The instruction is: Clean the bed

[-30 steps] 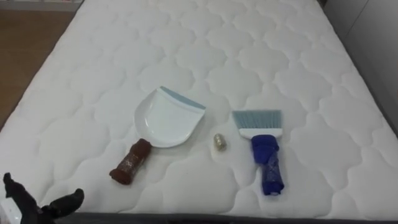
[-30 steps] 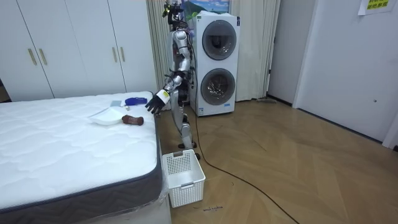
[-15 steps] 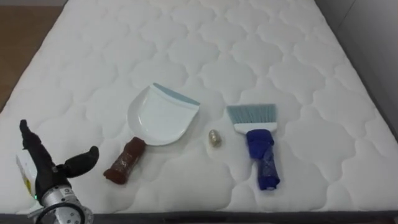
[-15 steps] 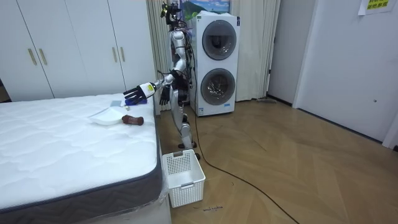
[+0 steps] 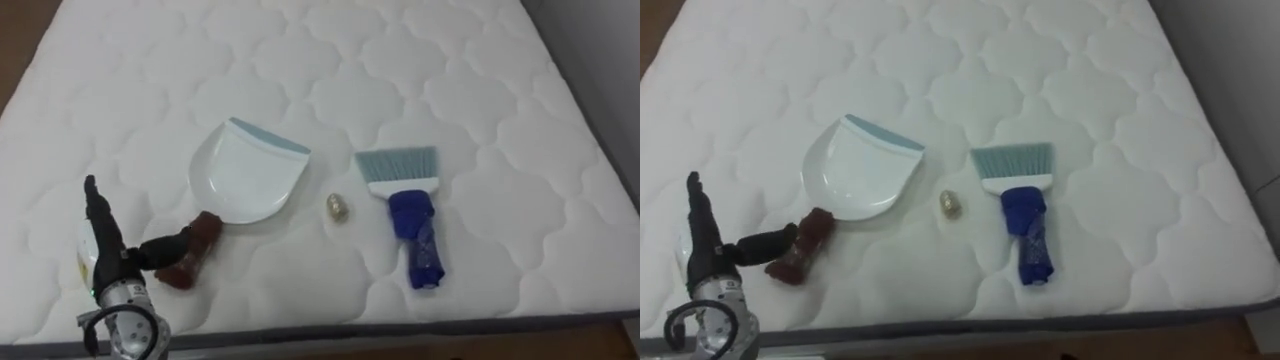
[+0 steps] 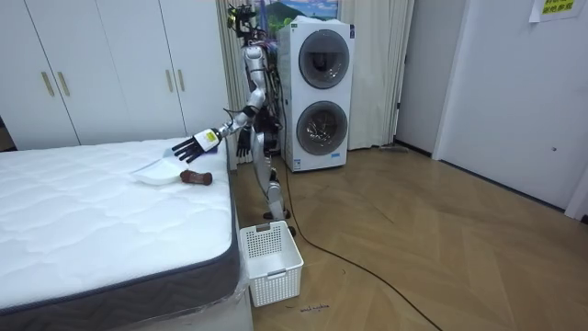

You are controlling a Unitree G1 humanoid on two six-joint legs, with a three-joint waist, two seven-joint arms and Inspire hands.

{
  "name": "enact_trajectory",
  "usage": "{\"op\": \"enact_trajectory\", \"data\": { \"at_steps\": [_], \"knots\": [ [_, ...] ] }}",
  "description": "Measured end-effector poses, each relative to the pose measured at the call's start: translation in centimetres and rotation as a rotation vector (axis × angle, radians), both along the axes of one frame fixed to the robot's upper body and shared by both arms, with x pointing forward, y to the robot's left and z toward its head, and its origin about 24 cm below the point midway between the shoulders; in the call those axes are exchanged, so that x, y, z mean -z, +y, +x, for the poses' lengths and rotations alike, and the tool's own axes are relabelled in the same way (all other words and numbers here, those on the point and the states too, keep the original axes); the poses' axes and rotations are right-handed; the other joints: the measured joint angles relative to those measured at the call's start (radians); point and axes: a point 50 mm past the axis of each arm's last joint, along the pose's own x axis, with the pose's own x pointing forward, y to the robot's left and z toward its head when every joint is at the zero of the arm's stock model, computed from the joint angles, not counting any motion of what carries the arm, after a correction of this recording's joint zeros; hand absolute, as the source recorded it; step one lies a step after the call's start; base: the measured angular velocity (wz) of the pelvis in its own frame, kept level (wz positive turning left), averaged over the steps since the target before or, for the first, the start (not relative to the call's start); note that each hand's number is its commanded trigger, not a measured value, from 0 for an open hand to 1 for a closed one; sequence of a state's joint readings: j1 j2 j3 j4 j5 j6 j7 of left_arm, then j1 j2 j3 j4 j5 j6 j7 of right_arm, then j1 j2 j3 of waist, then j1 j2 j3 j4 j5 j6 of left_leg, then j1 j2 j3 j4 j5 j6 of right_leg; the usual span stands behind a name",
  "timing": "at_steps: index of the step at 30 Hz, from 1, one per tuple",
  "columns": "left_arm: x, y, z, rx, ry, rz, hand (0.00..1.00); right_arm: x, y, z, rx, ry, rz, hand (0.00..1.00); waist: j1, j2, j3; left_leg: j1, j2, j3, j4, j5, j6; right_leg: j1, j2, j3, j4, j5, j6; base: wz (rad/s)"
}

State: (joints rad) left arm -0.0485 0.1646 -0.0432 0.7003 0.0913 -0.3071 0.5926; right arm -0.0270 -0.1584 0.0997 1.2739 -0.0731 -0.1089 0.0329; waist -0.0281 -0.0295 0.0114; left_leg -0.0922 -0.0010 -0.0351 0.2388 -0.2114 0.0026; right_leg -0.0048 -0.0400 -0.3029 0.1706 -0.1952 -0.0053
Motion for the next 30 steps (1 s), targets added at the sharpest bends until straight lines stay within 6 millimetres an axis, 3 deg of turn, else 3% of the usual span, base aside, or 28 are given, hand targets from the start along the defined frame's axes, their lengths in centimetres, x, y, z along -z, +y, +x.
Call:
{"op": "enact_trajectory", "data": {
  "at_steps": [6, 11, 12, 13, 14, 15, 16, 17, 20, 30],
  "knots": [
    [0.9, -0.4, 0.3, 0.042, 0.061, -0.005, 0.00, -0.1, 0.3, 0.8, -0.035, -0.005, -0.009, 0.00, 0.001, 0.001, 0.0025, -0.019, 0.000, -0.004, -0.004, 0.001, 0.000, -0.024, 0.000, -0.001, 0.002, 0.000, 0.000, -0.01],
    [0.9, -0.6, 0.7, 0.056, 0.068, -0.003, 0.00, -0.2, 0.4, 1.6, -0.045, -0.008, -0.013, 0.00, -0.002, 0.004, 0.0070, -0.036, 0.004, -0.039, -0.009, 0.002, 0.000, -0.067, 0.001, 0.000, 0.041, 0.000, 0.000, -0.07],
    [0.9, -0.6, 0.8, 0.061, 0.070, -0.002, 0.00, -0.2, 0.4, 1.7, -0.047, -0.011, -0.015, 0.00, -0.001, 0.005, 0.0089, -0.036, 0.005, -0.054, -0.010, 0.002, -0.001, -0.078, 0.001, -0.001, 0.058, 0.000, 0.000, -0.19],
    [1.1, -0.9, 0.9, 0.073, 0.080, 0.000, 0.00, -0.3, 0.3, 1.9, -0.037, -0.017, -0.020, 0.00, 0.004, 0.012, 0.0163, -0.028, 0.018, -0.120, -0.019, 0.009, -0.001, -0.135, -0.001, 0.000, 0.140, -0.010, -0.008, -0.51],
    [1.2, -0.8, 1.1, 0.082, 0.097, 0.005, 0.00, -0.5, 0.5, 2.7, -0.035, -0.046, -0.022, 0.00, 0.015, 0.024, 0.0256, -0.034, 0.029, -0.184, -0.017, 0.009, -0.002, -0.195, 0.013, 0.039, 0.126, -0.015, -0.028, -0.67],
    [1.3, -0.5, 1.1, 0.075, 0.107, 0.011, 0.00, -0.7, 0.8, 3.4, -0.050, -0.064, -0.021, 0.00, 0.015, 0.018, 0.0250, -0.047, 0.025, -0.189, -0.007, 0.008, -0.003, -0.221, 0.016, 0.062, 0.060, 0.018, -0.042, -0.49],
    [1.7, -0.4, 1.1, 0.072, 0.136, 0.004, 0.00, -1.0, 0.9, 4.3, -0.083, -0.089, -0.033, 0.00, -0.011, 0.023, 0.0267, -0.075, 0.025, -0.182, 0.003, 0.001, -0.027, -0.233, 0.011, 0.045, 0.044, 0.104, -0.039, 0.00],
    [1.8, -0.8, 1.4, 0.087, 0.147, -0.002, 0.00, -1.0, 1.0, 4.3, -0.096, -0.087, -0.040, 0.00, -0.024, 0.023, 0.0269, -0.077, 0.024, -0.122, -0.010, 0.008, -0.036, -0.233, 0.008, 0.036, 0.045, 0.100, -0.042, 0.18],
    [1.7, -0.9, 2.1, 0.096, 0.153, 0.006, 0.00, -0.8, 1.1, 3.9, -0.097, -0.071, -0.041, 0.00, -0.028, 0.016, 0.0301, -0.072, 0.035, -0.034, -0.018, 0.014, -0.031, -0.226, 0.015, 0.051, 0.047, 0.099, -0.040, 0.17],
    [1.9, -0.3, 2.0, 0.074, 0.175, 0.025, 0.00, -0.8, 1.4, 4.1, -0.130, -0.063, -0.041, 0.00, 0.000, 0.011, 0.0290, -0.101, 0.022, -0.007, -0.004, 0.020, -0.020, -0.245, 0.005, 0.036, 0.051, 0.096, -0.035, 0.09]
  ]
}}
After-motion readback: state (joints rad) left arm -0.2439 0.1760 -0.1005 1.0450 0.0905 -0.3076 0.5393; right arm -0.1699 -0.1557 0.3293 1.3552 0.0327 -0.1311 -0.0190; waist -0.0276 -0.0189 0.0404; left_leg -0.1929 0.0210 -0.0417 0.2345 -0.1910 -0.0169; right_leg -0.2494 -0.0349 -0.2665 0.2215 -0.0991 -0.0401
